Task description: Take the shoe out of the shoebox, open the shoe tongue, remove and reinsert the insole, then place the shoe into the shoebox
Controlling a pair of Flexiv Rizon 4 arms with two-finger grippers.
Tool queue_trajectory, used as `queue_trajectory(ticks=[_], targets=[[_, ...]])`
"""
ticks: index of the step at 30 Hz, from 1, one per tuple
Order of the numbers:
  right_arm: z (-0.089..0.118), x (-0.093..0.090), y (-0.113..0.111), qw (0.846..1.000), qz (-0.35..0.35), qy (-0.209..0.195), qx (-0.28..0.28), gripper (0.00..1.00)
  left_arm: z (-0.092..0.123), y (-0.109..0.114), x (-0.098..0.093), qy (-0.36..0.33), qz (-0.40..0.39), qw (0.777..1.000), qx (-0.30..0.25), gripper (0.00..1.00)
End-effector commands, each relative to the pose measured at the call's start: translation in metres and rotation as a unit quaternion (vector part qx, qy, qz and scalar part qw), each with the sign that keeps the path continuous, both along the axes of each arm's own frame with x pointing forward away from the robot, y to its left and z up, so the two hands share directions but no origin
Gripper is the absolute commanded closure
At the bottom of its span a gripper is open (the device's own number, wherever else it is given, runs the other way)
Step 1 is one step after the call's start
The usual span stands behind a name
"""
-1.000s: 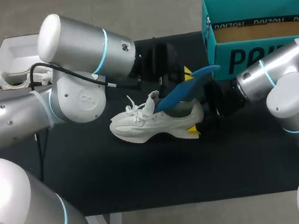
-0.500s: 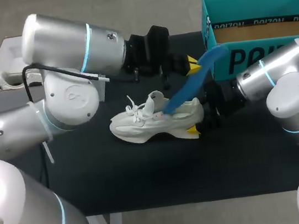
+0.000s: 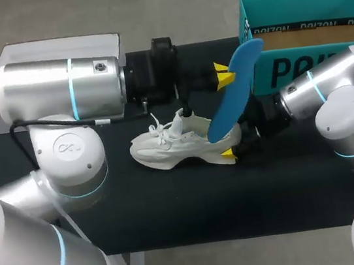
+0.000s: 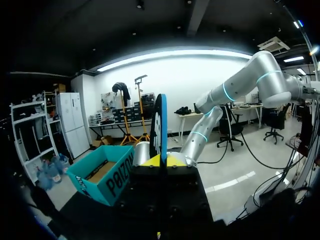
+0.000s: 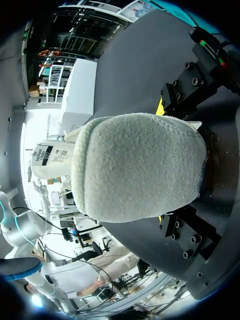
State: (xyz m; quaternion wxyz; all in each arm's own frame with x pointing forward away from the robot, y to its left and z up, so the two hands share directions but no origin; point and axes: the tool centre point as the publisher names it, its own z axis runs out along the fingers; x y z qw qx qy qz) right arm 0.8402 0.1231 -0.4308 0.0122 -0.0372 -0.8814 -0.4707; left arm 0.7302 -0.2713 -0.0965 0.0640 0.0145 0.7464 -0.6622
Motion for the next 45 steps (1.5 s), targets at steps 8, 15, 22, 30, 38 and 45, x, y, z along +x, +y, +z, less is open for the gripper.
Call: queue_trajectory(ticks=[8,15,22,30,38,45], targets=[[-0.006,-0.001,0.002,1.0,0.0,0.0,-0.001,1.0,-0.008,0.004,-0.002,-0.007,-0.009,0.997,-0.081,1.0],[-0.006,-0.001,0.002,1.0,0.0,0.0,-0.001,1.0,-0.008,0.004,-0.002,-0.007,-0.009,0.997,-0.081,1.0],[-0.006,-0.001,0.002,1.0,0.0,0.0,-0.001,1.0,0.014,0.01,-0.013,0.02,-0.014,0.997,-0.075,1.0],[-0.006,-0.001,0.002,1.0,0.0,0.0,-0.001,1.0,0.043,0.024,-0.023,0.029,-0.01,0.999,-0.01,1.0],[-0.006,-0.001,0.002,1.0,0.0,0.0,-0.001,1.0,0.062,0.026,-0.037,0.047,-0.015,0.998,-0.05,1.0],[-0.006,-0.001,0.002,1.0,0.0,0.0,-0.001,1.0,0.085,0.021,-0.062,0.089,-0.025,0.99,-0.105,1.0]])
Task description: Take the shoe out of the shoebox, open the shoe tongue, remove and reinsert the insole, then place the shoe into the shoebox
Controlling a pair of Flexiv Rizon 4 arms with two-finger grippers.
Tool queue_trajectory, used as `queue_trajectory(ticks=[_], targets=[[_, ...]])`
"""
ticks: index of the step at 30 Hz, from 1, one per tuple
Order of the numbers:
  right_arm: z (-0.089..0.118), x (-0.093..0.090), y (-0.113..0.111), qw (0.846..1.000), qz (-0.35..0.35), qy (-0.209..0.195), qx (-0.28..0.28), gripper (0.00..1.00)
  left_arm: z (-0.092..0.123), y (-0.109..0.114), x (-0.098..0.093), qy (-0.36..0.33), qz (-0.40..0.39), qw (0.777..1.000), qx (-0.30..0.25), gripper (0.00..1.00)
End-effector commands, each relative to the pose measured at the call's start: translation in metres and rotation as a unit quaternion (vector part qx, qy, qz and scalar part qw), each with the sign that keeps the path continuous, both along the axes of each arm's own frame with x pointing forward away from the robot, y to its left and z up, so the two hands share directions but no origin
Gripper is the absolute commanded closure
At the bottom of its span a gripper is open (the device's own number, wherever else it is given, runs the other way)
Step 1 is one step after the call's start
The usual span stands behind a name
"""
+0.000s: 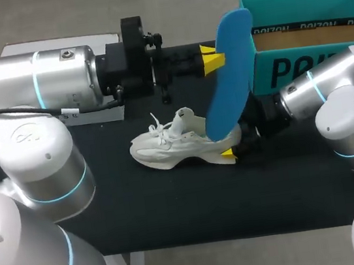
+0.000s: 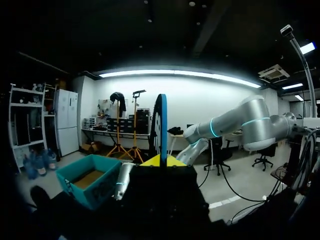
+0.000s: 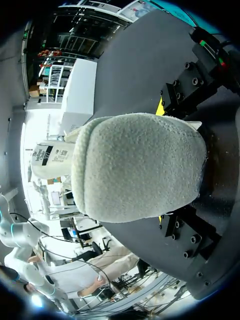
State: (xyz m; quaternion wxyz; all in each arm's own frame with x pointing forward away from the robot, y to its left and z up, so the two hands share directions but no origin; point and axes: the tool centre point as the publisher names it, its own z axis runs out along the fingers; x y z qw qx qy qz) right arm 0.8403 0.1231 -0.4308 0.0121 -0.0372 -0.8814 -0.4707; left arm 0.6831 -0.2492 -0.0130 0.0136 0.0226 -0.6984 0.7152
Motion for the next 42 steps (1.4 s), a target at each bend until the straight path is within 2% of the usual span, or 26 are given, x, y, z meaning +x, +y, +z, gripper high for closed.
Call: queue_trajectory(ticks=[1,8,13,20,23,41,42], targets=[[-0.006,-0.001,0.002,1.0,0.0,0.0,-0.001,1.0,0.005,-0.003,-0.019,0.021,0.001,0.999,-0.035,1.0],[-0.006,-0.001,0.002,1.0,0.0,0.0,-0.001,1.0,0.022,-0.007,-0.043,0.073,-0.014,0.996,-0.042,1.0],[-0.006,-0.001,0.002,1.0,0.0,0.0,-0.001,1.0,0.027,-0.001,-0.054,0.114,-0.022,0.992,-0.051,1.0],[-0.006,-0.001,0.002,1.0,0.0,0.0,-0.001,1.0,0.026,0.001,-0.07,0.156,-0.038,0.986,-0.036,1.0],[-0.006,-0.001,0.002,1.0,0.0,0.0,-0.001,1.0,0.018,0.007,-0.071,0.154,-0.023,0.987,-0.026,1.0],[-0.006,-0.001,0.002,1.0,0.0,0.0,-0.001,1.0,0.018,0.007,-0.071,0.154,-0.023,0.987,-0.026,1.0],[-0.006,-0.001,0.002,1.0,0.0,0.0,-0.001,1.0,0.02,0.01,-0.068,0.156,-0.047,0.986,-0.037,1.0]])
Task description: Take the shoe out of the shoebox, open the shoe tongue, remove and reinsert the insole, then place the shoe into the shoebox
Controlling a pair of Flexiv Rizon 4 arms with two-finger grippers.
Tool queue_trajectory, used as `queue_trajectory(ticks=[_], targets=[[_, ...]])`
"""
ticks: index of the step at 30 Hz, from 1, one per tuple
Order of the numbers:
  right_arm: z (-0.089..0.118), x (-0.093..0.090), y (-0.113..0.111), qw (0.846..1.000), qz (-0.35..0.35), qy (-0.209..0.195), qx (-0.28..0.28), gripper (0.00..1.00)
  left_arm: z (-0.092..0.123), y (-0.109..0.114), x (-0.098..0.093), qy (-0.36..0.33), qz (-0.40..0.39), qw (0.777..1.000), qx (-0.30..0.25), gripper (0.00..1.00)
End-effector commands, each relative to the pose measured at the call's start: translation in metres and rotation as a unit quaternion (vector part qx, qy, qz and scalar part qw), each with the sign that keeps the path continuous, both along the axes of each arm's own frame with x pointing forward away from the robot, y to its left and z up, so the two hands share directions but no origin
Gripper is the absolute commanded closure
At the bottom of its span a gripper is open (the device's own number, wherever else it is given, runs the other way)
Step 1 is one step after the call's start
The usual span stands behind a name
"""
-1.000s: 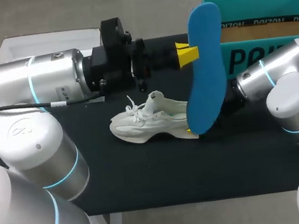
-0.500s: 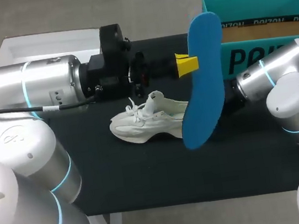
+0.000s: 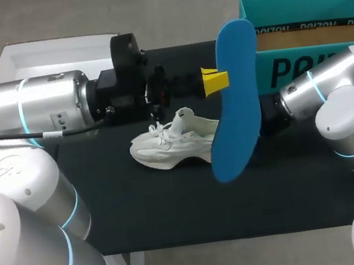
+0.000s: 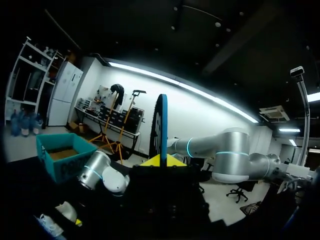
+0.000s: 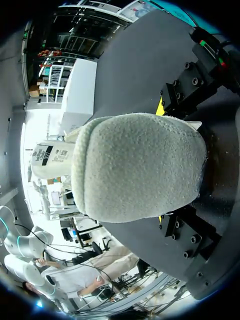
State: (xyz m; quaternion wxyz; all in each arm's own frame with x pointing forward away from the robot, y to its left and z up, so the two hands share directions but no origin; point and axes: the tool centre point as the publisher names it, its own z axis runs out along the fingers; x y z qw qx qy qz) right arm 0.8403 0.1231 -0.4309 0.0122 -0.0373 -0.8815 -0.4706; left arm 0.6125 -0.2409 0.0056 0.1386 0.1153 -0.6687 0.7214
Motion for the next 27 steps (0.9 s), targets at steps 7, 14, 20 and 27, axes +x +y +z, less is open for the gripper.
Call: queue_trajectory(ticks=[7,14,20,27], targets=[[-0.006,-0.001,0.002,1.0,0.0,0.0,-0.001,1.0,0.026,0.022,0.024,0.007,-0.081,0.997,0.002,1.0],[-0.006,-0.001,0.002,1.0,0.0,0.0,-0.001,1.0,0.031,0.024,0.031,0.036,-0.145,0.988,0.03,1.0],[-0.006,-0.001,0.002,1.0,0.0,0.0,-0.001,1.0,0.031,0.025,0.022,0.033,-0.152,0.988,0.011,1.0],[-0.006,-0.001,0.002,1.0,0.0,0.0,-0.001,1.0,0.031,0.015,0.017,0.006,-0.144,0.989,-0.035,1.0]])
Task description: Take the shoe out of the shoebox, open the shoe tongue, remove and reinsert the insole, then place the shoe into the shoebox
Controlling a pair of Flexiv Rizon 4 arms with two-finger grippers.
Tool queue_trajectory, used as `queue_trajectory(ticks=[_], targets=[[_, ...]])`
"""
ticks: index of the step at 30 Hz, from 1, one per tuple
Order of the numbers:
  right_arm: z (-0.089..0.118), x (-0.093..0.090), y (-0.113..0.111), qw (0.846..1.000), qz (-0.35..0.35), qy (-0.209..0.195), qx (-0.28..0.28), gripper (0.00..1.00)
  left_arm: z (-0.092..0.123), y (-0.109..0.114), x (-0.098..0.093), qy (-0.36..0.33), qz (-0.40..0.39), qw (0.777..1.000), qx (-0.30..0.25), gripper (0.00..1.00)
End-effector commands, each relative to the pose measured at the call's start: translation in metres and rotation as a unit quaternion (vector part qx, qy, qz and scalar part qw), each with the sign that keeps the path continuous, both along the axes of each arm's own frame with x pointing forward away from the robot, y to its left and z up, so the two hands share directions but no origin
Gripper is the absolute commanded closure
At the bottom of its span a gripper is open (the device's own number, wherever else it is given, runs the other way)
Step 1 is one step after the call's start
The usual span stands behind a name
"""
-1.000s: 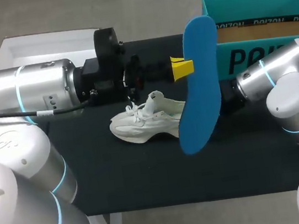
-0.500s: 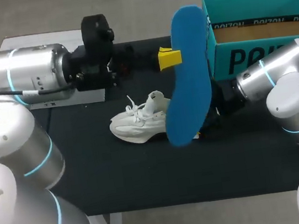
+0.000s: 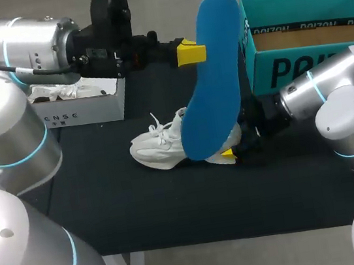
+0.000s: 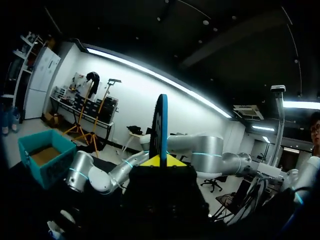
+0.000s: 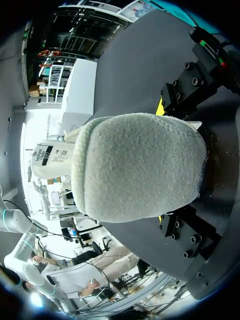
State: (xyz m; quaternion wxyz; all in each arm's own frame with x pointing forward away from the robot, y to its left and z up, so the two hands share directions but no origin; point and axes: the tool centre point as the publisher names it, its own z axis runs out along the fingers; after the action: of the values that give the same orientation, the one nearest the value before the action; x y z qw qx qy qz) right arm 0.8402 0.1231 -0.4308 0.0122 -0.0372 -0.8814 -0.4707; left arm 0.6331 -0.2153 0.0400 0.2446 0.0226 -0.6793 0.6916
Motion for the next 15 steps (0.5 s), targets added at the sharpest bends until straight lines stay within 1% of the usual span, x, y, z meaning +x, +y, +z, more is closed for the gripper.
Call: queue_trajectory(ticks=[1,6,9,15], targets=[[-0.006,-0.001,0.002,1.0,0.0,0.0,-0.001,1.0,-0.003,-0.013,-0.005,0.001,-0.001,0.999,-0.042,1.0],[-0.006,-0.001,0.002,1.0,0.0,0.0,-0.001,1.0,0.005,-0.018,-0.006,0.007,-0.015,0.995,-0.095,1.0],[-0.006,-0.001,0.002,1.0,0.0,0.0,-0.001,1.0,0.006,-0.018,-0.006,0.007,-0.017,0.996,-0.09,1.0],[-0.006,-0.001,0.002,1.0,0.0,0.0,-0.001,1.0,0.013,-0.019,-0.011,0.009,-0.018,0.993,-0.118,1.0]])
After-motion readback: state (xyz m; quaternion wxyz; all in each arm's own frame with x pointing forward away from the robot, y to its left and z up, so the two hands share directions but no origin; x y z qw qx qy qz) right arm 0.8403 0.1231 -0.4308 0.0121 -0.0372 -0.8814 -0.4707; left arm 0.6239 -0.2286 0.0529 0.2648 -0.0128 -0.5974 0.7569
